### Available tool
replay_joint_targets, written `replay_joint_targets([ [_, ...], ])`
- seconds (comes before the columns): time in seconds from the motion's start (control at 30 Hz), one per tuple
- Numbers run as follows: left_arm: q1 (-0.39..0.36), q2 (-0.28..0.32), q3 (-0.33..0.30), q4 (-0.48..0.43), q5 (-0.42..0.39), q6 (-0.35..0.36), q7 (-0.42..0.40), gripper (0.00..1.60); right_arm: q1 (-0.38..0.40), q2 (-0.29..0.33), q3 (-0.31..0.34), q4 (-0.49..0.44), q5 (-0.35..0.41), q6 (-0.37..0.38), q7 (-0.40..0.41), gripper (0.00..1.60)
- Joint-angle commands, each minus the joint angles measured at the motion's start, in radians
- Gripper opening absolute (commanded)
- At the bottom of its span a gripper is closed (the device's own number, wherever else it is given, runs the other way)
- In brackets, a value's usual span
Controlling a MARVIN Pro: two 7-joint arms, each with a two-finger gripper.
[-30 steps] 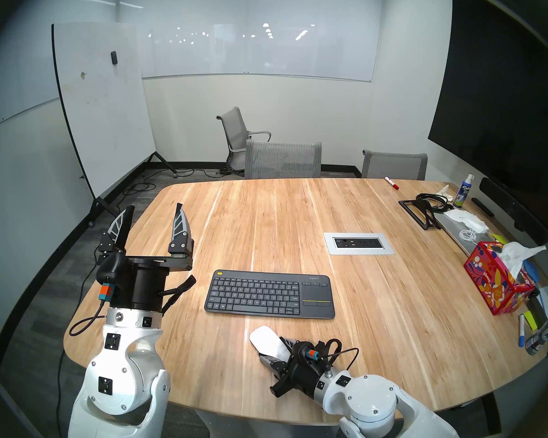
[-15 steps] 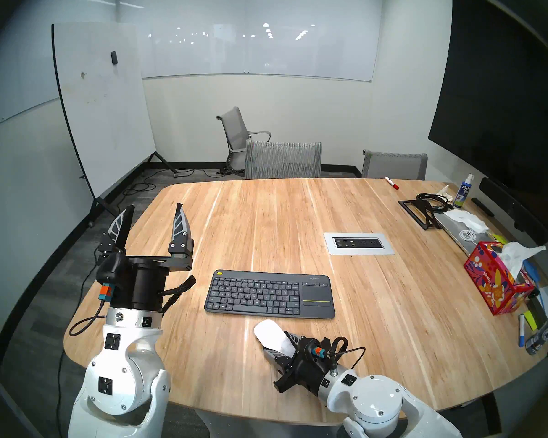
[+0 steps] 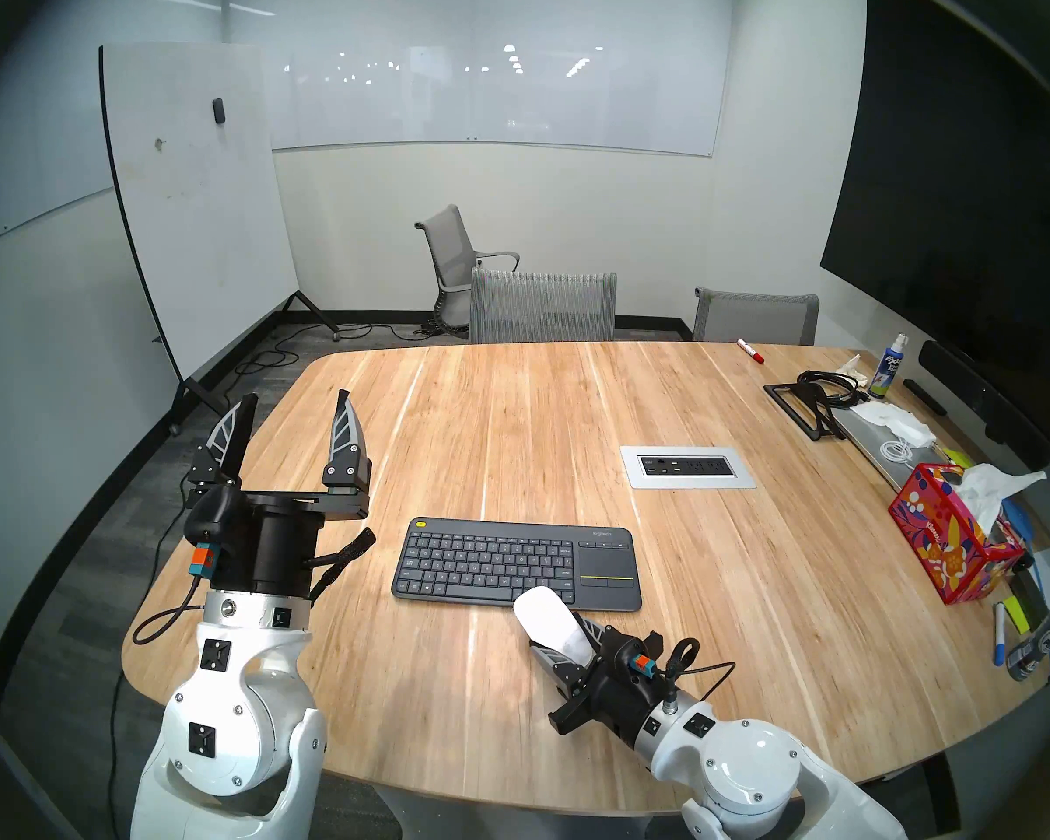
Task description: Put the mouse beside the keyboard
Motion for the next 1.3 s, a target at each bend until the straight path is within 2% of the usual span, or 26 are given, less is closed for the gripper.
replay_joint_targets([
  [0.0,-0.001,0.001,0.000,-0.018,0.000,-0.002,-0.001,1.60,-0.067,-0.008,0.063,-0.058,0.041,-0.075,-0.036,0.00],
  [0.53,-0.001,0.001,0.000,-0.018,0.000,-0.002,-0.001,1.60,-0.232,0.003,0.192,-0.077,0.117,-0.248,-0.071,0.00],
  [0.73,-0.001,0.001,0.000,-0.018,0.000,-0.001,-0.001,1.60,-0.276,0.004,0.231,-0.079,0.140,-0.292,-0.073,0.00],
  [0.97,-0.001,0.001,0.000,-0.018,0.000,-0.001,-0.001,1.60,-0.289,0.009,0.278,-0.073,0.167,-0.307,-0.073,0.00],
  [1.27,-0.001,0.001,0.000,-0.018,0.000,-0.001,-0.001,1.60,-0.218,0.006,0.291,-0.016,0.191,-0.275,-0.070,0.00],
])
